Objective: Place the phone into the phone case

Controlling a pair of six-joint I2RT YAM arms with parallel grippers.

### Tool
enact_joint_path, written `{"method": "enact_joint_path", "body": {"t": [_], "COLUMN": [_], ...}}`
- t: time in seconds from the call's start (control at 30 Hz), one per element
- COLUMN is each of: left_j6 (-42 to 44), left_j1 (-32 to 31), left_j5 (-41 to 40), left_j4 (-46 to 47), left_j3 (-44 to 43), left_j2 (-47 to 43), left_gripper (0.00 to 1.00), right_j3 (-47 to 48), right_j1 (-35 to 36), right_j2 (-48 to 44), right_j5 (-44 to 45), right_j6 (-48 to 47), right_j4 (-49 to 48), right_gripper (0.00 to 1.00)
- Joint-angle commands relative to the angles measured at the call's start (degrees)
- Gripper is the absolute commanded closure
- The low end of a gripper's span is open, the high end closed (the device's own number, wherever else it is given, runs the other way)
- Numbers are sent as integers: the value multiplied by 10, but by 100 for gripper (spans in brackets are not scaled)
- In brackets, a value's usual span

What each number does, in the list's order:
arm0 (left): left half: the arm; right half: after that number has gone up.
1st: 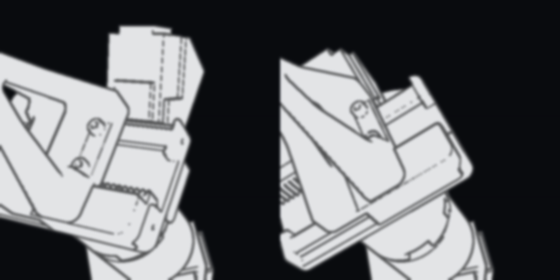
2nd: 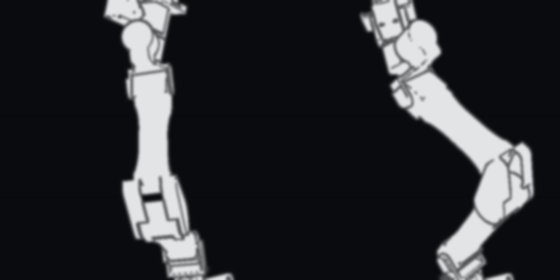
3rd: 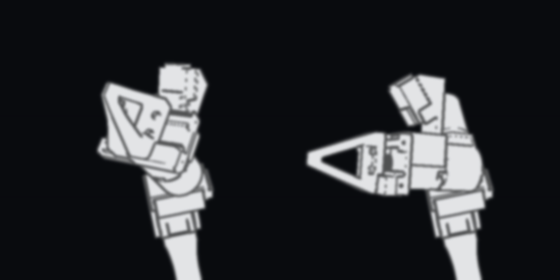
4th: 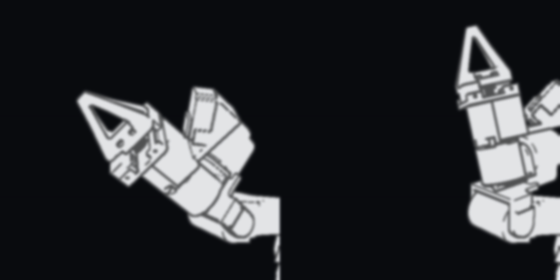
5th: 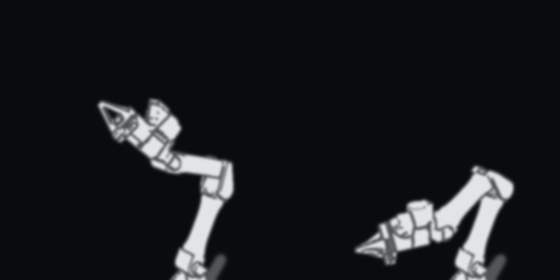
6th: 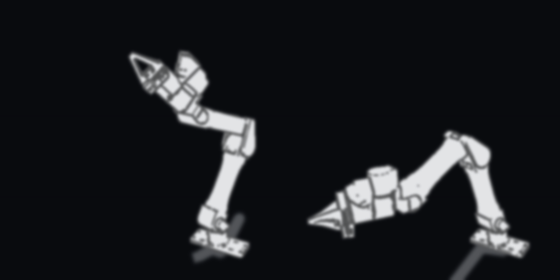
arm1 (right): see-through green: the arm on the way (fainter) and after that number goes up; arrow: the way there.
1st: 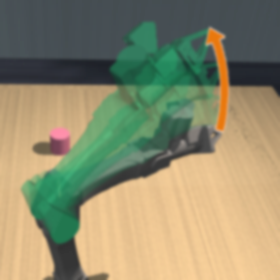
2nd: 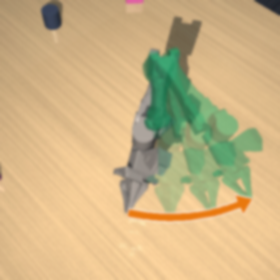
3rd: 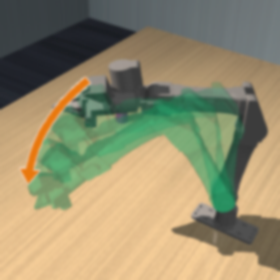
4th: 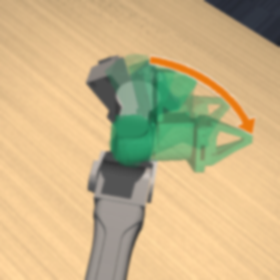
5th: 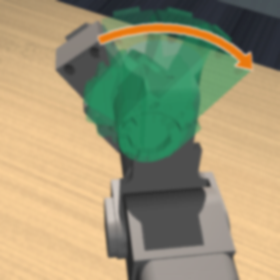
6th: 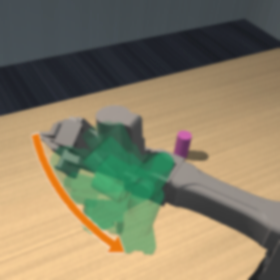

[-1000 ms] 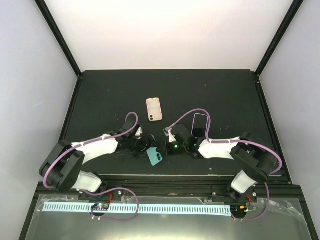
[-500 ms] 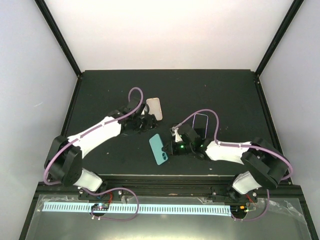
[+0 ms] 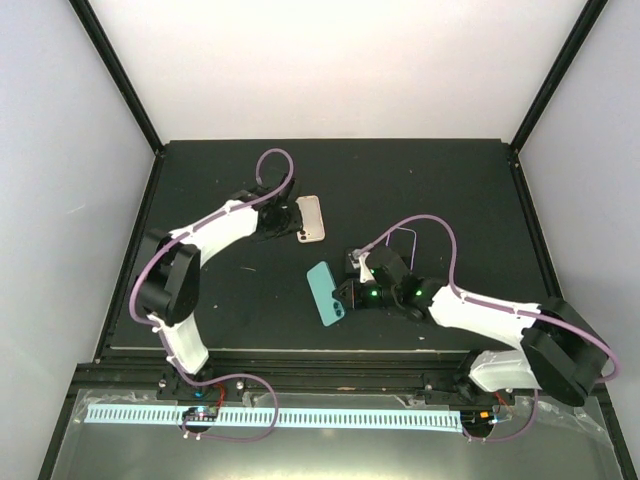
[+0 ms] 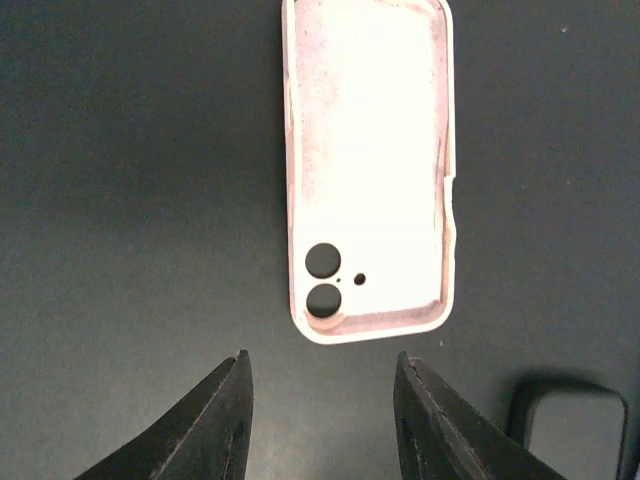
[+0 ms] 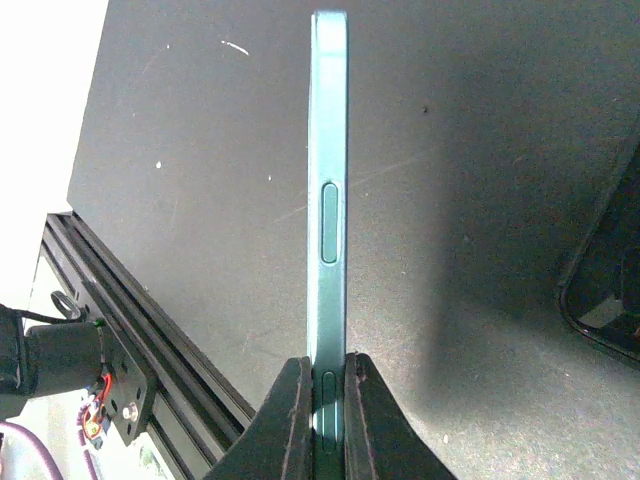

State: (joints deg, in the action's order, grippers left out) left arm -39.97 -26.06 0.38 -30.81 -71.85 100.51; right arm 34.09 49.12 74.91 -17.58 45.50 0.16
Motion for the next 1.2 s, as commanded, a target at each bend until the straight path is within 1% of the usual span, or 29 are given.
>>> {"method": "enact_joint_path", "body": {"t": [0.0,0.2,0.33,0.43,0.57,0.63,0.67,0.73,0.9,1.0,1.17], "left_j6": [23,43,39,34,30,26,25,22,11,-1,-28], "left_j1": [10,15,15,16,18,18,18,18,17,17,-4], "left_j5": [-17,17,17,3,12,11,11,14,10,13,13], "left_j4": [11,22,23,19,6,0,0,0,-14,-7,6], "left_j3": [-44,-80,-92,-94,-100,-95,-89,-72,-16,40,150], "left_j2": [43,114,147,168,193,192,187,172,105,53,-39], "left_gripper": [60,65,68,71,82,89,93,96,97,97,97], "right_j3": [9,-1,-3,-4,-9,-10,-12,-22,-22,-24,-39], "right_j1": [-2,-2,-2,-2,-2,-2,-2,-2,-2,-2,-2], "right_j2": [-41,-79,-95,-105,-120,-129,-136,-151,-184,-205,-244], "right_j5": [25,43,55,47,50,58,62,65,71,77,97], "right_j6": [-16,-19,-24,-19,-14,-14,-11,0,8,9,12], "right_j4": [18,31,51,52,55,64,64,58,70,83,102], "right_gripper": [99,99,99,99,99,99,99,99,99,99,99]}}
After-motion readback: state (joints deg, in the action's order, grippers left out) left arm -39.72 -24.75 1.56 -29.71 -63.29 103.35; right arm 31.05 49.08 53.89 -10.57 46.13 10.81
